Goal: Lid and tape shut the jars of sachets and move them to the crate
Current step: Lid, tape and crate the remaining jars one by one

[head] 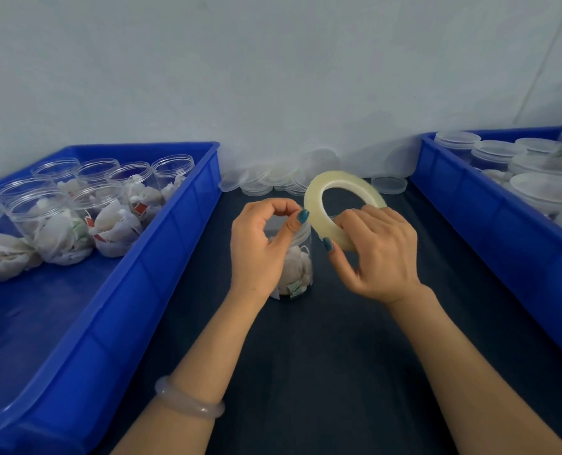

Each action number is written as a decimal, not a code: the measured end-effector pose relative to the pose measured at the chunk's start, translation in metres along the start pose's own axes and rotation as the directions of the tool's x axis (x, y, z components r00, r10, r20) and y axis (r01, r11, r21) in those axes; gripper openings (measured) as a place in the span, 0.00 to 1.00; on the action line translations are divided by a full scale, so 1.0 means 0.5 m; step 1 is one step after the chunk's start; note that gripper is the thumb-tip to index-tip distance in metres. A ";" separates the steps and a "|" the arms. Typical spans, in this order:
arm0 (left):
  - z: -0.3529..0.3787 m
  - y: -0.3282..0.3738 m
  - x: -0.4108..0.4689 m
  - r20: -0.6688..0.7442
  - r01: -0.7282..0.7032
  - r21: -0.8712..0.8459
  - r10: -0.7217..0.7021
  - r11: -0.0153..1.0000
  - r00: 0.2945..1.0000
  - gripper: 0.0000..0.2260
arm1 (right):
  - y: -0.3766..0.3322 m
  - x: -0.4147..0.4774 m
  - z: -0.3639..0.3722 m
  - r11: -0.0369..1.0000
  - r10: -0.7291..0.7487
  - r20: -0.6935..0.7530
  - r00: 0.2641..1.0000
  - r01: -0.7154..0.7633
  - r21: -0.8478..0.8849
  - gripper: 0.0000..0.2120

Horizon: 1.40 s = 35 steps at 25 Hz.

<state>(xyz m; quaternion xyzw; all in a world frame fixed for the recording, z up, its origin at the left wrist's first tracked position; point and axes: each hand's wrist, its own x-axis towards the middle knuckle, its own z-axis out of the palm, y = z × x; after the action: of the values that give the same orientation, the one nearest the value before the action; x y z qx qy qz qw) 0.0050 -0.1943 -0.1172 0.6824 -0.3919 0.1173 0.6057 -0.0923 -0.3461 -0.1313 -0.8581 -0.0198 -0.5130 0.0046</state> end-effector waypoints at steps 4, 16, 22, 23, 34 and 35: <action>0.010 0.005 -0.010 0.010 -0.186 0.056 0.185 0.981 0.983 0.04 | 0.011 -0.002 0.001 0.992 0.116 -0.006 0.993 -0.116 -0.049 0.15; -0.002 -0.006 -0.008 -0.097 -0.347 0.296 0.390 0.890 0.916 0.03 | 0.008 -0.003 0.005 0.999 0.002 0.013 1.000 -0.001 -0.051 0.09; -0.014 0.012 -0.032 -0.105 -0.357 0.427 0.437 0.831 0.893 0.04 | 0.043 -0.020 0.014 0.990 -0.048 0.074 0.996 0.058 -0.130 0.15; -0.021 0.013 -0.045 -0.103 -0.343 0.421 0.421 0.839 0.901 0.05 | 0.050 -0.023 0.014 0.989 -0.033 0.066 0.997 0.042 -0.140 0.18; -0.104 -0.019 -0.110 -0.187 0.096 0.193 -0.060 0.976 0.981 0.07 | 0.056 -0.026 0.016 0.949 0.193 -0.031 0.981 -0.195 -0.249 0.30; -0.105 -0.022 -0.108 -0.192 0.123 0.197 -0.085 0.973 0.978 0.08 | 0.054 -0.026 0.017 0.948 0.203 -0.025 0.979 -0.203 -0.243 0.30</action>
<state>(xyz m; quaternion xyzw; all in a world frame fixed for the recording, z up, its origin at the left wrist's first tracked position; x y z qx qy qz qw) -0.0071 -0.1254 -0.1469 0.7480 -0.2839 0.1875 0.5699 -0.0897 -0.3730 -0.1465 -0.8497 0.1319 -0.5081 -0.0486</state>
